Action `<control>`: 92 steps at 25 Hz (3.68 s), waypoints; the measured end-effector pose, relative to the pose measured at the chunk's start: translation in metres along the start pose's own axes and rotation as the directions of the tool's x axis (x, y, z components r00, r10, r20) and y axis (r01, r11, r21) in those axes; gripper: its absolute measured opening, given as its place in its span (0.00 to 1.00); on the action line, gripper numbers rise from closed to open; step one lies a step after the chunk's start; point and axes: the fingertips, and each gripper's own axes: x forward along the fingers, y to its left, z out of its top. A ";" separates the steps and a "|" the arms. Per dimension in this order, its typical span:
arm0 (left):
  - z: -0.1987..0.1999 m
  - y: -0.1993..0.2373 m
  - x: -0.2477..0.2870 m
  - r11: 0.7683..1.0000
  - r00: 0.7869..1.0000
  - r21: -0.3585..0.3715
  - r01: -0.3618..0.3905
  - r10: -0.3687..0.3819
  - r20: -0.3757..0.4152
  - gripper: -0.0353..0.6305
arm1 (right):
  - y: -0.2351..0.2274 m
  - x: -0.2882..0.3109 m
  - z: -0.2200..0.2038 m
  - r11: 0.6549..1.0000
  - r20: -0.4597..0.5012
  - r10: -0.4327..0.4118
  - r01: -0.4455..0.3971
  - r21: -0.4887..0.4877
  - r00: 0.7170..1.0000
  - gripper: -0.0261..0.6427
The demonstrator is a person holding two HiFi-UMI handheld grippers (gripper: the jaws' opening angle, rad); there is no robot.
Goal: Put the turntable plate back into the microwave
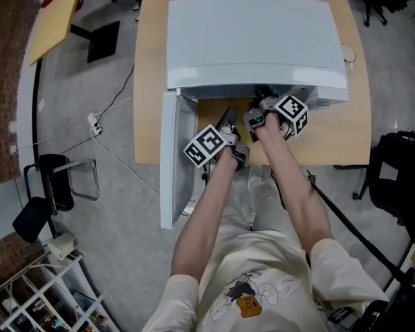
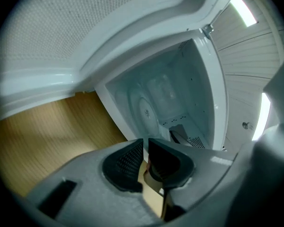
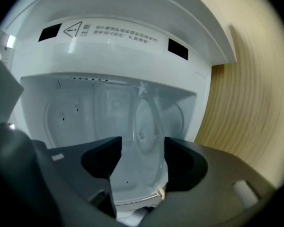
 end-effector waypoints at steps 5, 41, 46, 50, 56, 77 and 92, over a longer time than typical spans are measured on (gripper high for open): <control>0.009 0.000 0.027 1.000 1.000 0.008 0.000 0.000 -0.004 0.15 | 0.002 0.001 -0.002 0.999 -0.028 0.034 -0.033 0.021 0.999 0.42; 0.014 0.005 0.061 0.996 0.999 -0.093 -0.004 0.000 -0.041 0.12 | -0.007 -0.029 -0.014 0.973 -0.177 -0.020 -0.021 -0.231 0.984 0.04; 0.013 0.006 0.062 0.996 0.999 -0.087 0.000 -0.004 -0.046 0.12 | -0.010 -0.015 -0.021 0.971 -0.233 -0.024 -0.033 -0.237 0.972 0.04; 0.013 0.008 0.063 0.998 0.999 -0.069 -0.001 -0.003 -0.054 0.13 | -0.021 -0.009 -0.023 0.964 -0.270 -0.084 0.009 -0.268 0.959 0.04; 0.010 0.008 0.057 1.000 0.998 -0.017 -0.007 0.006 -0.070 0.17 | -0.028 -0.003 -0.024 0.952 -0.278 -0.103 0.014 -0.306 0.955 0.04; -0.006 -0.063 -0.002 0.885 0.998 0.466 -0.012 0.037 -0.045 0.05 | 0.046 -0.069 -0.037 0.803 -0.308 -0.018 -0.170 -0.571 0.951 0.04; -0.060 -0.125 -0.092 0.637 1.000 0.770 -0.029 0.022 0.019 0.05 | 0.057 -0.168 -0.062 0.310 -0.205 -0.153 -0.150 -0.939 0.967 0.05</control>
